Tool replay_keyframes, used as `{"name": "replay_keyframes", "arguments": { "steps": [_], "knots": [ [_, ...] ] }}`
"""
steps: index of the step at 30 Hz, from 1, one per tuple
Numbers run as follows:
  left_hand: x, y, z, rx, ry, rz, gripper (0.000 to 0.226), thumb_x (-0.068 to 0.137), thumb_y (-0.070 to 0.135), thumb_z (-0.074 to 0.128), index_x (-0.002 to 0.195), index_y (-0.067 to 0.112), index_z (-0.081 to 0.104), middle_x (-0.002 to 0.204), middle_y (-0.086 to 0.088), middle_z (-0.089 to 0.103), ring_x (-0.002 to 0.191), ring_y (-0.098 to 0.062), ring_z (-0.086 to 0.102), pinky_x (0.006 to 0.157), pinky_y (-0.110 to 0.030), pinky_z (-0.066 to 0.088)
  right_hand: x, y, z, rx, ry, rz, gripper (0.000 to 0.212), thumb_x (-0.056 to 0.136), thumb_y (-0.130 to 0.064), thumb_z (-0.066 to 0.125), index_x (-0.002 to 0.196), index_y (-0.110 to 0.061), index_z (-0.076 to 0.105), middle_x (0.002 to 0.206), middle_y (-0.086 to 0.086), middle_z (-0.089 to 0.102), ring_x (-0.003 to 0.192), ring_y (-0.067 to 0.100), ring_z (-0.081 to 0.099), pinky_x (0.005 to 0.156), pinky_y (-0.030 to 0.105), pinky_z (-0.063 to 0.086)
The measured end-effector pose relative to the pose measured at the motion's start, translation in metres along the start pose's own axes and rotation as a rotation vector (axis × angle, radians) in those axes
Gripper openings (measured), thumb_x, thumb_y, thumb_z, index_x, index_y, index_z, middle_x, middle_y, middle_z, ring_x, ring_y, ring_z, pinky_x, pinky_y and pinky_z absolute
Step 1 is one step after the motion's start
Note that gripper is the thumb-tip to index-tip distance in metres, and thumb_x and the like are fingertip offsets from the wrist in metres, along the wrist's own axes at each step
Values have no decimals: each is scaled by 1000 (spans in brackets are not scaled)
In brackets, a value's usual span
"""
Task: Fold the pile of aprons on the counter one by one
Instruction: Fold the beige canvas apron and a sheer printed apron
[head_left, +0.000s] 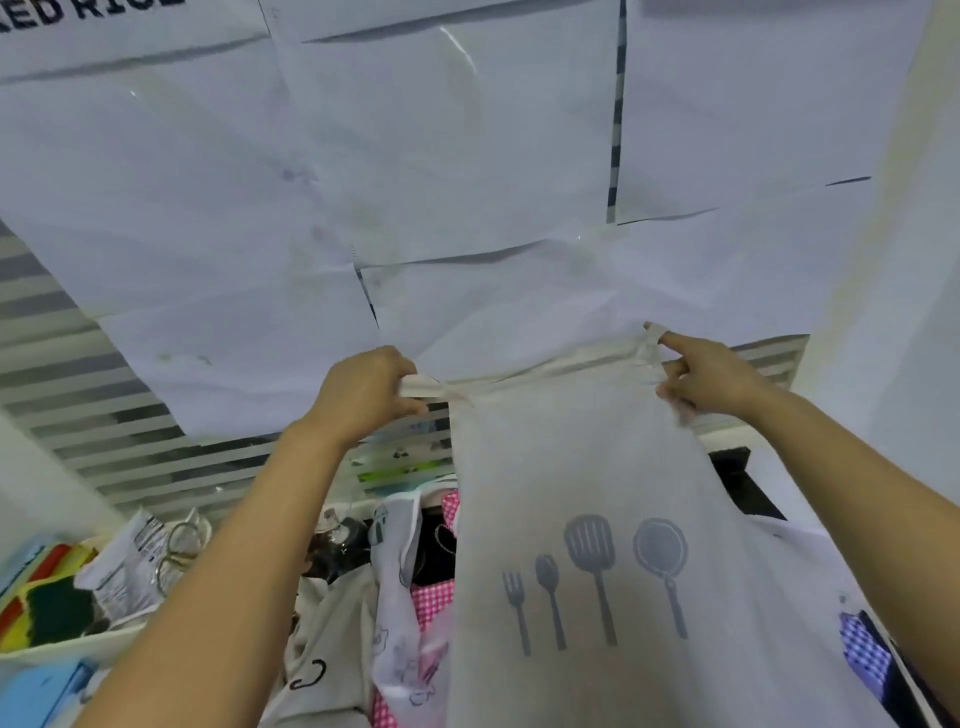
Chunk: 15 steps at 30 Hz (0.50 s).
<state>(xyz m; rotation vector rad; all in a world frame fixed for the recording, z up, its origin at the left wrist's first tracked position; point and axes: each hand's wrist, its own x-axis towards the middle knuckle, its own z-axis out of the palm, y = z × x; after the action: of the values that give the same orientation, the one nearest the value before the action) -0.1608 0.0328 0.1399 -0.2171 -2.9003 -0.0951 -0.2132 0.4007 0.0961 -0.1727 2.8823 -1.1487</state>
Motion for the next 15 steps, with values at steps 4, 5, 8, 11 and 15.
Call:
{"name": "replay_keyframes", "arguments": {
  "steps": [4, 5, 8, 11, 15],
  "knots": [
    [21, -13, 38, -55, 128, 1, 45, 73, -4, 71, 114, 14, 63, 121, -8, 51, 109, -29, 48, 82, -26, 38, 28, 15, 29, -18, -15, 60, 55, 85, 4, 61, 135, -15, 47, 70, 10, 67, 54, 16, 64, 59, 27, 51],
    [22, -13, 47, -71, 154, 11, 51, 72, -10, 67, 117, 12, 61, 124, -10, 50, 112, -30, 47, 85, -26, 36, 34, 20, 36, 3, -22, 86, 58, 85, 4, 61, 137, -15, 46, 75, 10, 68, 58, 17, 65, 60, 26, 51],
    [20, 3, 77, -136, 241, -5, 60, 67, -18, 60, 123, 5, 58, 127, -18, 48, 114, -34, 47, 91, -33, 44, 51, 37, 56, 34, 1, 173, 57, 84, 7, 58, 136, -12, 48, 88, 9, 65, 70, 19, 66, 60, 20, 48],
    [-1, 52, 115, -284, 241, -74, 38, 80, -4, 60, 117, 4, 56, 108, -16, 59, 94, -31, 58, 76, -38, 52, 61, 55, 83, -30, 75, 222, 55, 81, 3, 63, 134, -7, 53, 105, 13, 65, 92, 26, 62, 80, 27, 47],
    [-45, 123, 185, -406, -415, -178, 33, 95, 23, 51, 124, 8, 45, 108, -12, 64, 101, -27, 60, 87, -34, 46, 53, 70, 124, 38, 136, 292, 47, 86, -7, 65, 127, 2, 44, 121, 20, 53, 89, 26, 54, 74, 31, 45]
  ]
}}
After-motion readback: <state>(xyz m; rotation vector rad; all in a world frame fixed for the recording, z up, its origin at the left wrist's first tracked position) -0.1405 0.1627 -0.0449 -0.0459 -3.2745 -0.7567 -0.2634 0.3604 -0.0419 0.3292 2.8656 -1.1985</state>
